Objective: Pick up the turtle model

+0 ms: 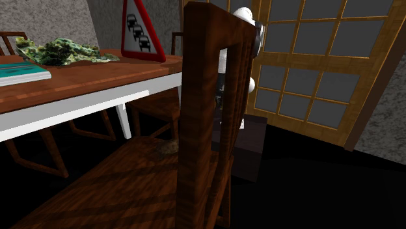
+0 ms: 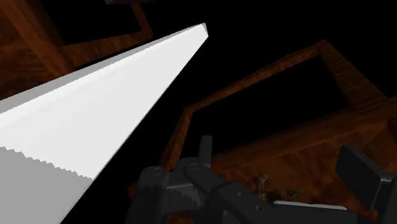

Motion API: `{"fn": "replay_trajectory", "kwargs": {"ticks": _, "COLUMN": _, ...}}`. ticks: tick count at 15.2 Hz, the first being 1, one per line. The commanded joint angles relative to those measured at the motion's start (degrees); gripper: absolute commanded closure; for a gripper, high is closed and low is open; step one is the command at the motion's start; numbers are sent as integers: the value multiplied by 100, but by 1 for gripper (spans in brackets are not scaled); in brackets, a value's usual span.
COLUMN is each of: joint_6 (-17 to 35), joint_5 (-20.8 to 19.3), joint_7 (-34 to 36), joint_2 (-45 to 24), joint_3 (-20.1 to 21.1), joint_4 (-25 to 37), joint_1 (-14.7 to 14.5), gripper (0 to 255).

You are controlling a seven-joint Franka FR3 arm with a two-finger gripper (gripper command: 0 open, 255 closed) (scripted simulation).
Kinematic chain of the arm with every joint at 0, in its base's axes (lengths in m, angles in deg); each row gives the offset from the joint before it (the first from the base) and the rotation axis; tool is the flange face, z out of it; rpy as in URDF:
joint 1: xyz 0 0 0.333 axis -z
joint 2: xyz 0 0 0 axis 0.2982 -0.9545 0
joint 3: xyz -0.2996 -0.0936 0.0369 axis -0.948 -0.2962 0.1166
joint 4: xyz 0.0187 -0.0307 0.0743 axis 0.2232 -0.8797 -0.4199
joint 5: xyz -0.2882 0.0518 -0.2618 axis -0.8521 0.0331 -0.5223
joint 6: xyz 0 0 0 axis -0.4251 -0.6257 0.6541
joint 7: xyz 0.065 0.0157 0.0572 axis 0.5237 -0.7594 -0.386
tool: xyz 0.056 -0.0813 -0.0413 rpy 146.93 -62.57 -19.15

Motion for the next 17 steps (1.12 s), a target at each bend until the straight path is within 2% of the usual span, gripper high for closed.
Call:
{"fn": "replay_trajectory", "kwargs": {"ticks": 1, "joint_6": 173, "joint_5": -138, "joint_7": 342, "joint_2": -491, "joint_3": 51, "joint_4": 340, "joint_1": 94, "gripper": 0}}
{"fn": "replay_trajectory", "kwargs": {"ticks": 6, "joint_6": 428, "joint_5": -515, "joint_7": 1169, "joint_2": -1586, "joint_3": 93, "joint_4": 1168, "joint_1": 219, "gripper": 0}}
{"fn": "replay_trajectory", "kwargs": {"ticks": 12, "joint_6": 479, "joint_5": -919, "joint_7": 2010, "joint_2": -2870, "joint_3": -31, "joint_4": 2388, "joint_1": 239, "gripper": 0}}
{"fn": "replay_trajectory", "kwargs": {"ticks": 17, "joint_6": 813, "joint_5": -990, "joint_7": 2112, "joint_2": -2985, "joint_3": -55, "joint_4": 2156, "joint_1": 233, "gripper": 0}}
